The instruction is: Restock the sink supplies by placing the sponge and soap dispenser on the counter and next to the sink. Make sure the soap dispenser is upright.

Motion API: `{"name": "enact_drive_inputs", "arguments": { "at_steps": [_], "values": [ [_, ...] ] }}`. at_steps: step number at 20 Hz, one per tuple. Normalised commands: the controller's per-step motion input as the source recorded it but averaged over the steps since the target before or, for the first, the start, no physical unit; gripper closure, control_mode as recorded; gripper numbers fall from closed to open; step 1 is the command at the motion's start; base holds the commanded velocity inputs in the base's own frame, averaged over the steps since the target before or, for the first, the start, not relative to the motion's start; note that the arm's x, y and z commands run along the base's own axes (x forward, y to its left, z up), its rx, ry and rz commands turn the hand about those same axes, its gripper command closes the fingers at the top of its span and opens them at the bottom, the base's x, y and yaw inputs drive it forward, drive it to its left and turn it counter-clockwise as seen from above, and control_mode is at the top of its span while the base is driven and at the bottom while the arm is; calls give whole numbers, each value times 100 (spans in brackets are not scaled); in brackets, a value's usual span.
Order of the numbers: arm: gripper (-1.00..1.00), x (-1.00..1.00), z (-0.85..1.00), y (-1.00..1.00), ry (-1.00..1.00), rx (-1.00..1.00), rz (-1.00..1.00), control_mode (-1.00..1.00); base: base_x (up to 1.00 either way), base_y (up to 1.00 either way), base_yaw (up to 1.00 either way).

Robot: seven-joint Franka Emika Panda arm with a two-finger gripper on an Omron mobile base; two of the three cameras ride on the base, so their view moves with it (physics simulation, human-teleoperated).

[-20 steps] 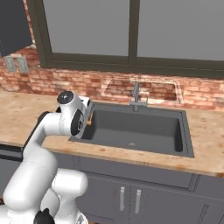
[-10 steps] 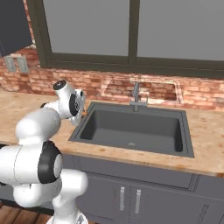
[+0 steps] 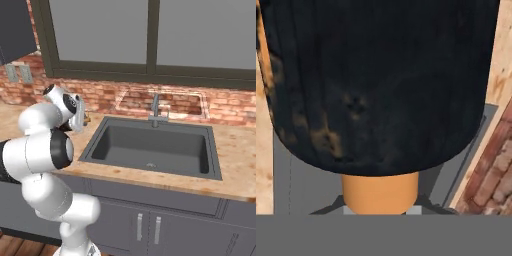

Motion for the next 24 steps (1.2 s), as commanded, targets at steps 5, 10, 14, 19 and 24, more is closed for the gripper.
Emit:
{"name": "enact_drive_inputs", "arguments": {
  "at_steps": [5, 10, 14, 19, 24],
  "values": [
    [100, 1, -14, 60, 4, -29, 0, -100, 0, 0, 0],
    [100, 25, 0, 34, 2, -26, 0, -100, 0, 0, 0],
    [100, 36, 0, 3, 0, -28, -3, -100, 0, 0, 0],
    [100, 36, 0, 0, 0, -28, -2, -100, 0, 0, 0],
    [100, 35, 0, 3, -3, -28, -4, -100, 0, 0, 0]
  ]
}}
